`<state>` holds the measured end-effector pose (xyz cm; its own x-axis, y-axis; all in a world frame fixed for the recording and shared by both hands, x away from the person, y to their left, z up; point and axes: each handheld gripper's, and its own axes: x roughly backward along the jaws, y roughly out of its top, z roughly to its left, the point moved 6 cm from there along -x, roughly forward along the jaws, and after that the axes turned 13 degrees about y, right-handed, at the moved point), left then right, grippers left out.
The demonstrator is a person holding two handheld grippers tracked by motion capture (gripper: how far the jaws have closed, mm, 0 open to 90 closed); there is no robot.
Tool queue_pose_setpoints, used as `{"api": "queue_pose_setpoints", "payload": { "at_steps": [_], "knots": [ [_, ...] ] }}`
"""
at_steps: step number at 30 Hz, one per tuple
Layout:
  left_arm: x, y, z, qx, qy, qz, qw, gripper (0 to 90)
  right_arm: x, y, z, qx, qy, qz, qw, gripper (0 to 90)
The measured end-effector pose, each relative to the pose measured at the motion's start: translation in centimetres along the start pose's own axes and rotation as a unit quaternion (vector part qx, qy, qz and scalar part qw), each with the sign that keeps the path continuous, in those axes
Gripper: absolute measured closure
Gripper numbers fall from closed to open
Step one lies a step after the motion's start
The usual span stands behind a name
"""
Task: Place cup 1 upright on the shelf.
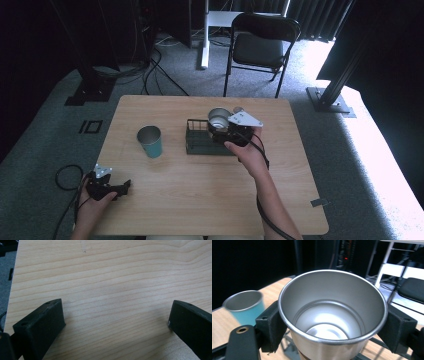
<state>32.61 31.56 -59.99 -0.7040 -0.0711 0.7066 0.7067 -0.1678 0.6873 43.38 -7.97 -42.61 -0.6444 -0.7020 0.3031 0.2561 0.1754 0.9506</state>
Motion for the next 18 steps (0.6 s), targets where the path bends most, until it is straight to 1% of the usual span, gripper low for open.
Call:
{"api": "queue_pose_setpoints", "payload": {
  "at_steps": [3,5,7,9,12,13,15,18],
  "knots": [
    [0.0,0.0,0.0,0.0,0.0,0.0,1.0,1.0,0.1,-0.4,-1.0,-0.008,-0.023,0.003,0.9997,18.1],
    [0.0,0.0,0.0,0.0,0.0,0.0,1.0,1.0,0.0,-0.7,-1.5,-0.009,-0.036,0.009,0.9993,18.1],
    [0.0,0.0,0.0,0.0,0.0,0.0,1.0,1.0,0.0,-0.9,-2.0,-0.014,-0.05,0.007,0.9986,18.1],
    [0.0,0.0,0.0,-0.001,0.0,0.0,1.0,1.0,0.0,-1.2,-2.6,-0.022,-0.063,0.007,0.9977,18.1],
    [0.0,0.0,0.0,0.0,0.0,0.0,1.0,1.0,-0.2,-1.8,-3.4,-0.026,-0.086,0.013,0.9959,18.1],
    [0.0,0.0,0.0,0.0,0.0,0.0,1.0,1.0,-0.3,-2.0,-3.6,-0.028,-0.091,0.013,0.9954,18.1],
    [0.0,0.0,0.0,0.0,0.0,0.0,1.0,1.0,-0.5,-2.5,-4.1,-0.039,-0.098,0.017,0.9943,18.0],
    [0.0,0.0,0.0,0.0,0.0,0.0,1.0,1.0,-0.8,-3.2,-4.6,-0.04,-0.111,0.025,0.9927,18.0]
  ]
}}
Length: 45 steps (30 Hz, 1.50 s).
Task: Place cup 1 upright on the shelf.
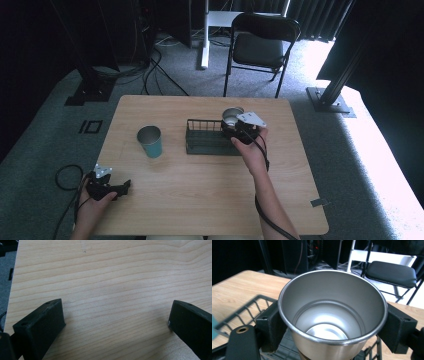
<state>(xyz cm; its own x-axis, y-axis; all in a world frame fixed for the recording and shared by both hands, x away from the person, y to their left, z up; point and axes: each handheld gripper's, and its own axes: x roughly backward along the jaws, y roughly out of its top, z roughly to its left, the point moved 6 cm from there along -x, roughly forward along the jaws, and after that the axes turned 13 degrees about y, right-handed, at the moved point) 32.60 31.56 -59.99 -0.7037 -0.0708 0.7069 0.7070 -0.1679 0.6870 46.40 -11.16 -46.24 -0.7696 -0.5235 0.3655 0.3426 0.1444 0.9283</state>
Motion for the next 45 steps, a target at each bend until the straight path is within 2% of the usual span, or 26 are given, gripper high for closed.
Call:
{"api": "queue_pose_setpoints", "payload": {
  "at_steps": [8,14,23,37,40,42,44,45],
  "knots": [
    [0.0,0.0,0.0,0.0,0.0,0.0,1.0,1.0,-0.9,-1.7,-1.0,-0.017,-0.017,0.021,0.9995,18.1],
    [0.0,0.0,0.0,0.0,0.0,0.0,1.0,1.0,-1.6,-2.6,-1.0,-0.022,-0.02,0.032,0.9991,18.0],
    [0.0,0.0,0.0,0.0,0.0,0.0,1.0,1.0,-2.3,-3.8,-0.9,-0.021,-0.015,0.052,0.9983,18.0],
    [0.0,0.0,0.0,0.0,0.0,0.0,1.0,1.0,-2.3,-4.1,-1.2,-0.035,-0.008,0.052,0.998,17.7],
    [0.0,0.0,0.0,0.0,0.0,0.0,1.0,1.0,-2.3,-4.2,-1.1,-0.043,0.007,0.055,0.9976,12.6],
    [0.0,0.0,0.0,0.0,0.0,0.0,1.0,1.0,-2.2,-4.3,-1.0,-0.04,0.012,0.057,0.9975,12.0],
    [0.0,0.0,0.0,0.0,0.0,0.0,1.0,1.0,-2.0,-4.3,-0.9,-0.025,0.01,0.07,0.9972,12.0],
    [0.0,0.0,0.0,0.0,0.0,0.0,1.0,1.0,-1.9,-4.2,-0.8,-0.028,0.014,0.066,0.9973,11.5]
  ]
}}
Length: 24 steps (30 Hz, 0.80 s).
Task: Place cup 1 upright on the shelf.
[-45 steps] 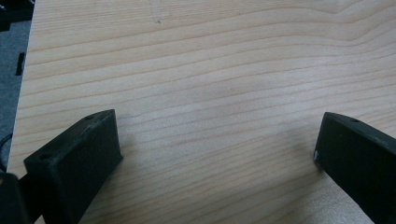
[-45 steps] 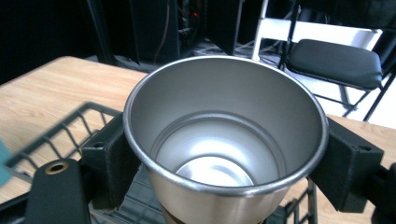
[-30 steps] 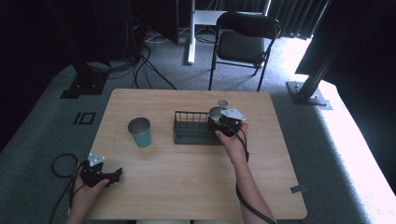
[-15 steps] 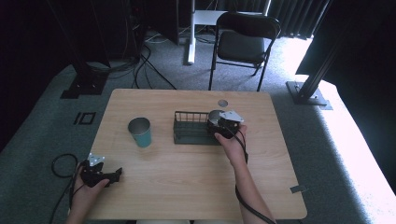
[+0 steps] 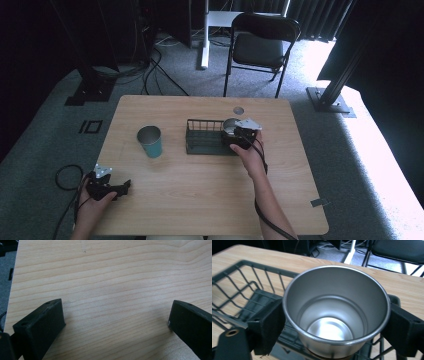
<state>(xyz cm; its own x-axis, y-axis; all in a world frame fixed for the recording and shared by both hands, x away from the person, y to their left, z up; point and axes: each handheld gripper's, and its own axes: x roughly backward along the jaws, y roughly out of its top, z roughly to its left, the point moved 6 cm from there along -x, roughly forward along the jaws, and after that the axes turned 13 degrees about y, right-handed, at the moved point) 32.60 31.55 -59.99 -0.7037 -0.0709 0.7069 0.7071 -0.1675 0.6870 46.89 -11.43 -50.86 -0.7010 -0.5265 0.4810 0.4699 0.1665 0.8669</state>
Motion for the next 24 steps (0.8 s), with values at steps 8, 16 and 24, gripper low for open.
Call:
{"api": "queue_pose_setpoints", "payload": {
  "at_steps": [8,16,24],
  "knots": [
    [0.0,0.0,0.0,0.0,0.0,0.0,1.0,1.0,0.8,-0.1,0.2,0.012,0.005,0.007,0.9999,11.5],
    [0.0,0.0,0.0,0.0,0.0,0.0,1.0,1.0,1.9,-0.1,0.0,0.017,0.003,0.002,0.9999,11.5],
    [0.0,0.0,0.0,0.0,0.0,0.0,1.0,1.0,3.0,-0.8,-0.1,0.016,0.002,-0.002,0.9999,11.5]
  ]
}}
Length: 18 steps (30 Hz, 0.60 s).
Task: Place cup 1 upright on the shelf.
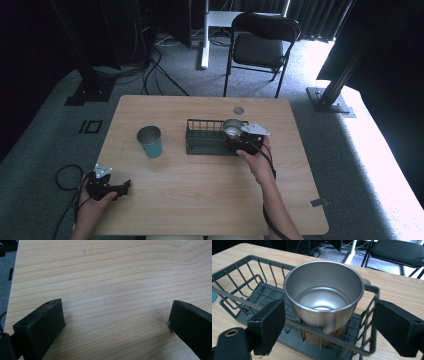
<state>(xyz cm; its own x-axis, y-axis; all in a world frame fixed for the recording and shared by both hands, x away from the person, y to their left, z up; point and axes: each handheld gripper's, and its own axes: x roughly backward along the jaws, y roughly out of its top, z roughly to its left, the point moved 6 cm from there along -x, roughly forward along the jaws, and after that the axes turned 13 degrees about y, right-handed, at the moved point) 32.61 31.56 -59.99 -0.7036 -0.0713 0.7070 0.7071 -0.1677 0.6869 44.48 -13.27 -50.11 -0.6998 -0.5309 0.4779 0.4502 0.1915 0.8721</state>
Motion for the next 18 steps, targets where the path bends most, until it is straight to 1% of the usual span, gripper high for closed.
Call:
{"api": "queue_pose_setpoints", "payload": {
  "at_steps": [6,10,18],
  "knots": [
    [0.0,0.0,0.0,0.0,0.0,0.0,1.0,1.0,1.0,-0.2,0.0,0.0,0.001,-0.006,1.0,11.5],
    [0.0,0.0,0.0,0.0,0.0,0.0,1.0,1.0,1.6,-0.4,0.1,0.005,0.002,-0.008,1.0,11.5],
    [0.0,0.0,0.0,0.0,0.0,0.0,1.0,1.0,2.4,-1.6,-0.2,0.001,0.006,-0.001,1.0,11.5]
  ]
}}
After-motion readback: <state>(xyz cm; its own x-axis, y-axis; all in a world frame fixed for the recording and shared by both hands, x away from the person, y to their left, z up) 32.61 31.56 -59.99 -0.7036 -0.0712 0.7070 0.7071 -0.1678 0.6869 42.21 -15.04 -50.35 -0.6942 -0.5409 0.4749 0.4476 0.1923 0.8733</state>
